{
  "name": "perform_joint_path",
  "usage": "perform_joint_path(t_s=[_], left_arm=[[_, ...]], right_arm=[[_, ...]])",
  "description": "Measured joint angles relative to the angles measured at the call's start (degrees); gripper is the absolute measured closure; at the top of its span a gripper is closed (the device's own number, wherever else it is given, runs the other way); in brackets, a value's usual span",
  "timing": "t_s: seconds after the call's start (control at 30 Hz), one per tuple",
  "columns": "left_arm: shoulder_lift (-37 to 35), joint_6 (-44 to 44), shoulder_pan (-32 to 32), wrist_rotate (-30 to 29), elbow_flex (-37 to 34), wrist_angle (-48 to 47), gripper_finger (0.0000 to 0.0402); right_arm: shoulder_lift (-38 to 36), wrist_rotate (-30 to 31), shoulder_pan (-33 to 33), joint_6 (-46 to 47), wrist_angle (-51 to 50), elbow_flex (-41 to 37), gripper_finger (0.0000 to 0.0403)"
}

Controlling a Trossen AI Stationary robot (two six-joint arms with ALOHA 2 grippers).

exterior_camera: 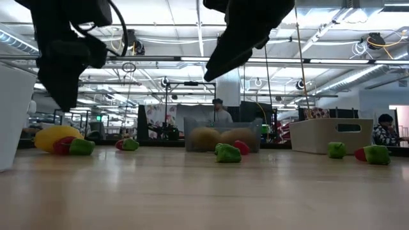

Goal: Sort produce into baskets
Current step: Put the lemon into the black bin

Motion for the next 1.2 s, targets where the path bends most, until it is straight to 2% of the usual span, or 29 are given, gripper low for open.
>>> perform_joint_path(t_s=[0.5, 0.67, 1.03, 1.2], left_arm=[[12.46, 0.17, -5.41, -1.09, 0.0, 0.06, 0.0111], [15.55, 2.03, -6.36, -1.3, 0.0, 2.75, 0.0111], [19.34, 5.15, -6.4, -1.57, 0.0, 4.67, 0.0112], [20.47, 6.17, -6.35, -1.79, 0.0, 4.71, 0.0133]], right_arm=[[0.0, -0.04, 0.59, 0.17, 4.18, -2.99, 0.011], [0.0, -0.04, 0.59, 0.07, 4.82, -2.99, 0.011], [0.0, -0.07, 0.59, 0.04, 5.18, -2.99, 0.011], [0.0, -0.07, 0.56, 0.03, 5.14, -2.99, 0.011]])
